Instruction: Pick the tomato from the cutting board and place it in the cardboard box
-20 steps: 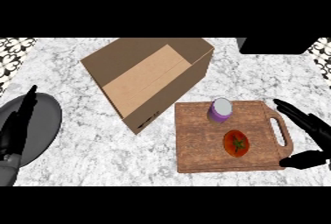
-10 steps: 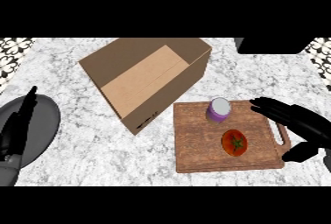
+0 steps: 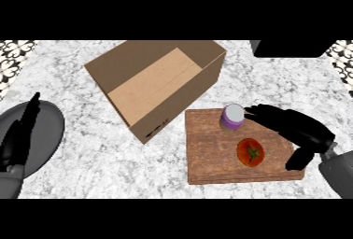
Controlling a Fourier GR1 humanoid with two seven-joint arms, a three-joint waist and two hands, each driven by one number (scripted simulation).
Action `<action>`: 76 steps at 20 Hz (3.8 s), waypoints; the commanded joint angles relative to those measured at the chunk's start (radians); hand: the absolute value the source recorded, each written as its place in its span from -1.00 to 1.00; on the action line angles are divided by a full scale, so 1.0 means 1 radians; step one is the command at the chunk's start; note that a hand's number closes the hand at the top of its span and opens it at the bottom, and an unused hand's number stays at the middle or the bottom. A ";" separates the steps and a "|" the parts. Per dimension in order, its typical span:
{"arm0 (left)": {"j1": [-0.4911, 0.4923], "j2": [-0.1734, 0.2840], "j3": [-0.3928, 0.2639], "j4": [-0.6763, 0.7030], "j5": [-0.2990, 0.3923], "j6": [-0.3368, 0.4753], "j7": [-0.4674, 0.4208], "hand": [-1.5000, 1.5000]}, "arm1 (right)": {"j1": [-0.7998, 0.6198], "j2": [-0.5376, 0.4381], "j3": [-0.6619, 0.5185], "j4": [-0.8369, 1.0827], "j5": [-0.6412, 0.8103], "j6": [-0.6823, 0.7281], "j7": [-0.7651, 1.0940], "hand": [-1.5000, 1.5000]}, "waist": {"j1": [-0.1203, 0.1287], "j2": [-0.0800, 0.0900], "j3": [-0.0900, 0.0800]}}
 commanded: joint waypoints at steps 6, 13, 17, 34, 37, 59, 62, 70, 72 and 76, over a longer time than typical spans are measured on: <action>-0.028 -0.021 0.084 0.013 -0.044 -0.071 0.004 0.00 | 0.063 0.107 -0.009 0.009 0.172 -0.034 0.006 -1.00 | -0.002 0.000 0.000; 0.013 -0.070 0.126 0.028 -0.084 -0.093 -0.042 0.00 | 0.093 0.105 -0.072 -0.111 0.144 0.113 -0.045 -1.00 | -0.006 0.000 0.000; -0.039 -0.092 0.130 0.024 -0.132 -0.090 0.007 0.00 | 0.102 0.119 -0.093 -0.145 0.158 0.139 -0.087 -1.00 | -0.006 0.000 0.000; -0.015 -0.103 0.216 -0.053 -0.167 -0.188 0.066 0.00 | 0.087 0.275 -0.085 -0.079 0.385 0.169 0.072 -1.00 | 0.001 0.001 0.000; -0.020 -0.126 0.222 0.025 -0.175 -0.184 -0.032 0.00 | 0.175 0.322 -0.037 -0.058 0.454 -0.036 0.044 1.00 | -0.004 0.002 0.000; -0.056 -0.126 0.238 -0.076 -0.198 -0.201 0.109 0.00 | -0.085 0.448 -0.379 -0.020 0.496 -0.129 0.568 1.00 | -0.005 0.000 0.000; -0.072 -0.158 0.219 0.007 -0.221 -0.181 0.047 0.00 | -0.158 0.478 -0.374 -0.116 0.487 -0.152 0.586 1.00 | -0.012 0.000 0.000; 0.013 -0.201 0.210 -0.065 -0.240 -0.168 0.032 0.00 | -0.227 0.536 -0.319 -0.170 0.440 -0.154 0.524 1.00 | 0.003 0.000 0.000; -0.009 -0.141 0.250 -0.067 -0.205 -0.224 0.040 0.00 | -0.304 0.559 -0.336 -0.183 0.391 -0.081 0.556 1.00 | 0.005 0.000 0.000; -0.003 -0.197 0.228 -0.021 -0.242 -0.171 0.004 0.00 | -0.419 0.633 -0.345 -0.058 0.328 -0.134 0.608 1.00 | 0.010 0.002 0.000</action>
